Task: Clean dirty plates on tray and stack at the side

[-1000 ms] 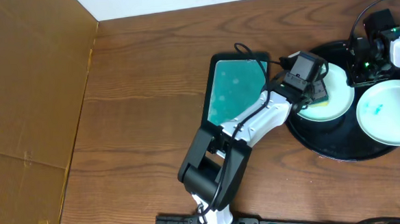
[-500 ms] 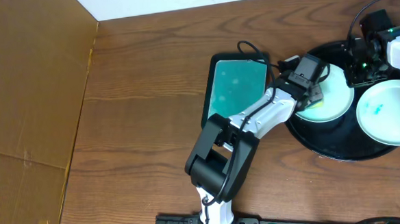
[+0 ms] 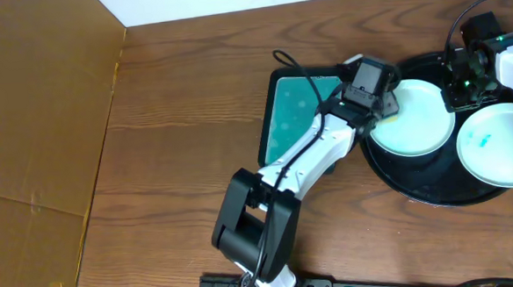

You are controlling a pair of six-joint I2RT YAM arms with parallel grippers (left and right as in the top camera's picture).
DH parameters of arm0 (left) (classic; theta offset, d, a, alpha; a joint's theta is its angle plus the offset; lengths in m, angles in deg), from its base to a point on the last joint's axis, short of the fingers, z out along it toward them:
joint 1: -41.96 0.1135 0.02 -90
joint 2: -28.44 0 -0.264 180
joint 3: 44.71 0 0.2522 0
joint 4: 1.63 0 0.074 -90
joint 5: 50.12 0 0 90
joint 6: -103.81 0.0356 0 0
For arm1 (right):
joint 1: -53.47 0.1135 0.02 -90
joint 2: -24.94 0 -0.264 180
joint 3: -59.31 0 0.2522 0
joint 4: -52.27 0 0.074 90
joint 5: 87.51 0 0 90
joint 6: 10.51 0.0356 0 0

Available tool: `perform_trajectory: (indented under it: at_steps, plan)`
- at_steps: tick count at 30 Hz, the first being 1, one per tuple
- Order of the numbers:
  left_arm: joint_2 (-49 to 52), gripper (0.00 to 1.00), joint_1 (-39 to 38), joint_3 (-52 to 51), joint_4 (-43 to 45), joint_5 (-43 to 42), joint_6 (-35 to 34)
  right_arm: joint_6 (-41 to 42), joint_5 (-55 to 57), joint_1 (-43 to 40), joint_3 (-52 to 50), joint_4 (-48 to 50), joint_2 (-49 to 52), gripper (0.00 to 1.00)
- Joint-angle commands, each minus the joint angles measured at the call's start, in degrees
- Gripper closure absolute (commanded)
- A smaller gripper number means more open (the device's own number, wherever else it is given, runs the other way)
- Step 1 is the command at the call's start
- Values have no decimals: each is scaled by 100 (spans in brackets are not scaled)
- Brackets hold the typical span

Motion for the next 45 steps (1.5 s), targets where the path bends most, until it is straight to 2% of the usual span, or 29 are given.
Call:
perform_trajectory:
  at_steps: [1,9,16,21,27,32,37,45]
  plan:
    - [192,93,-149,-46,70,-452,-415,127,925,-94,-55,-63,68,99]
    - [1038,93,-457,-46,389,-496,-479,127,931,-96,-44,-57,13,99]
    - [1250,93,-238,-46,-162,621,-267,101,970,-96,-42,-42,-302,99]
    - [822,93,4,-46,-522,1073,533,101,1456,-96,-42,-37,-651,99]
    - [-17,93,96,-46,-603,1147,533,98,1495,-59,-42,-7,-953,99]
    - [-977,93,92,-46,-697,846,533,-7,1550,70,-42,4,-1095,99]
    - [-1718,93,295,-46,-1117,962,535,-57,2524,354,-42,4,-1440,99]
    - [-2144,93,1464,-46,-2621,1110,535,-459,5171,1403,-42,96,-2284,99]
